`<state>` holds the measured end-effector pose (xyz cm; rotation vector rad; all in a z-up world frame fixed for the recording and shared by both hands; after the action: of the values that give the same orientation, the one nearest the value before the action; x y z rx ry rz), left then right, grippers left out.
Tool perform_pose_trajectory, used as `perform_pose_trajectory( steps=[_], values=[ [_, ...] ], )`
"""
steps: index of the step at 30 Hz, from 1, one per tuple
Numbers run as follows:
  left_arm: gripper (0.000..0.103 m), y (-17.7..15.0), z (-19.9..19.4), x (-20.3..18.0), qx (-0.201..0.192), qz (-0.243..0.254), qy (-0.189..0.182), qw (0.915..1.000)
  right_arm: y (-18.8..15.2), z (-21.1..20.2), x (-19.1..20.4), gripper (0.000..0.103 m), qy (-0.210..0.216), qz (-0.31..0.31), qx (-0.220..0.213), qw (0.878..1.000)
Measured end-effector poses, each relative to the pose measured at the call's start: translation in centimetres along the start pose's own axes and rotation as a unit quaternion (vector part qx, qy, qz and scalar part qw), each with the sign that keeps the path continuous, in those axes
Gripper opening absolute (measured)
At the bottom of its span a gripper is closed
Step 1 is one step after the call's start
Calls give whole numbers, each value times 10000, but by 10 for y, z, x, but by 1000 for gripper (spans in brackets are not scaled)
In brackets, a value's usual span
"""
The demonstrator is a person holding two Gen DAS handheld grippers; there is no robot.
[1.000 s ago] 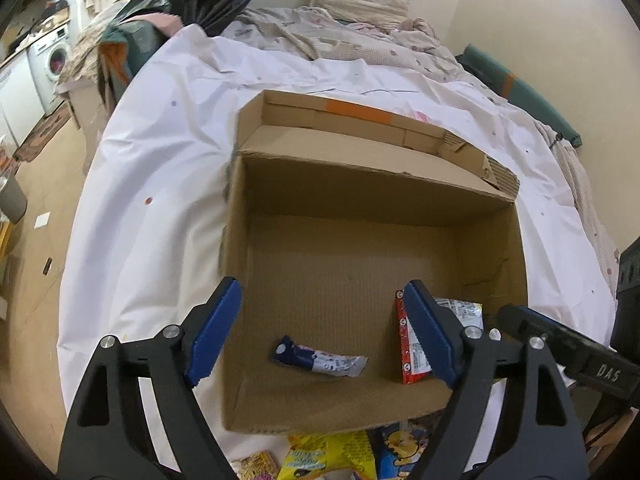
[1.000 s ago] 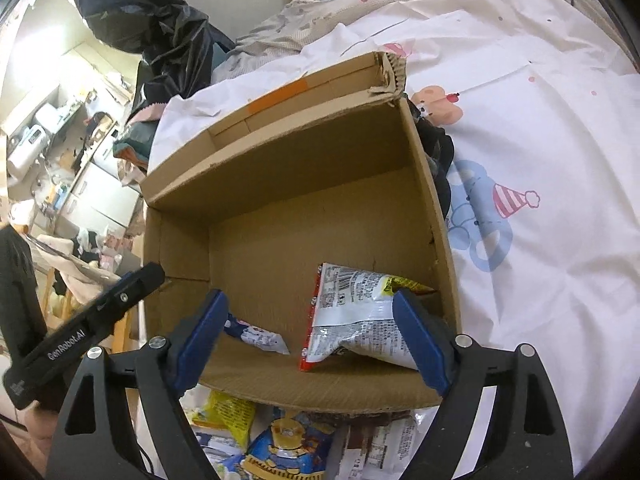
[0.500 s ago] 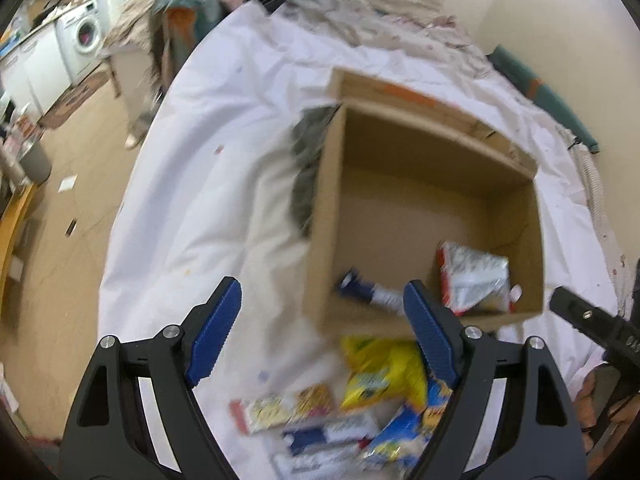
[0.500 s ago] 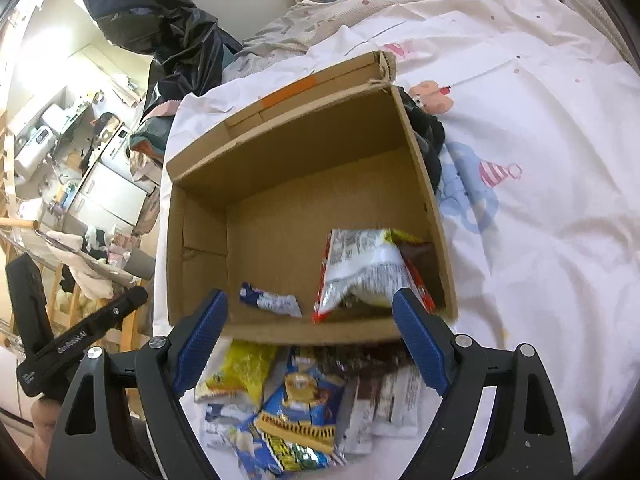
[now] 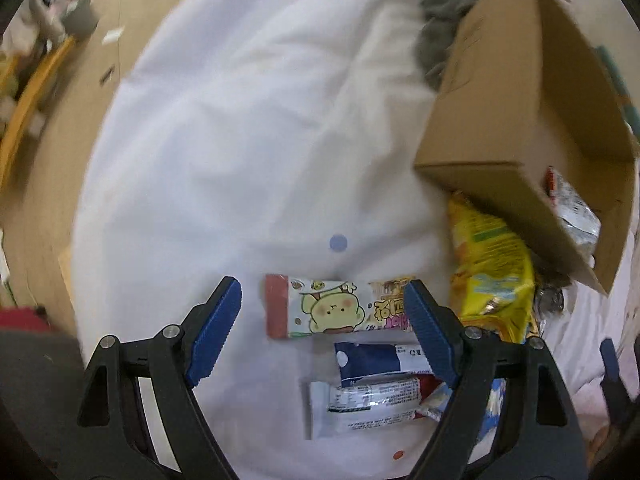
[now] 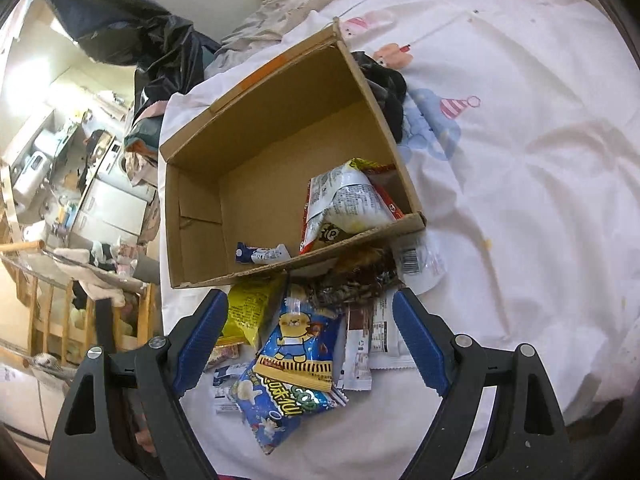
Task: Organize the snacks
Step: 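Move the left gripper to the pink cartoon wafer bar and grasp it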
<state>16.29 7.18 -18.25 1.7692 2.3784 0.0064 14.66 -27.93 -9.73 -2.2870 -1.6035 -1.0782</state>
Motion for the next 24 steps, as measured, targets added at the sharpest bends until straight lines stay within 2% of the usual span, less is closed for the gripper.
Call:
perform_pose_trajectory(
  steps=[7, 14, 19, 22, 24],
  values=[
    [81, 1, 18, -17, 71, 218, 168, 9996, 2, 3, -1, 87, 2, 29, 26, 10000],
    [92, -3, 33, -30, 110, 415, 424, 9982, 3, 9, -4, 87, 28, 159, 140, 9998],
    [92, -5, 42, -44, 162, 549, 672, 9961, 2, 13, -1, 87, -29, 111, 168, 9998],
    [92, -6, 43, -45, 157, 568, 674, 9960, 1, 16, -1, 87, -60, 91, 193, 9998],
    [84, -4, 43, -46, 158, 601, 695, 9956, 1, 17, 0, 87, -91, 68, 196, 9997]
  ],
)
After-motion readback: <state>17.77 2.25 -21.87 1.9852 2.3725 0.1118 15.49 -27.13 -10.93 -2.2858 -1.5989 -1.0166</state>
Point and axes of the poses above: each gripper's, at about its wrist camera, not at the fingertips, and z roughly the way its jaws point, x to its left, y to its top, the point moved 4 cm from there along z, roughly the way its jaws point, and after that the axes turned 7 degrees about z, right-handed, at the moved point
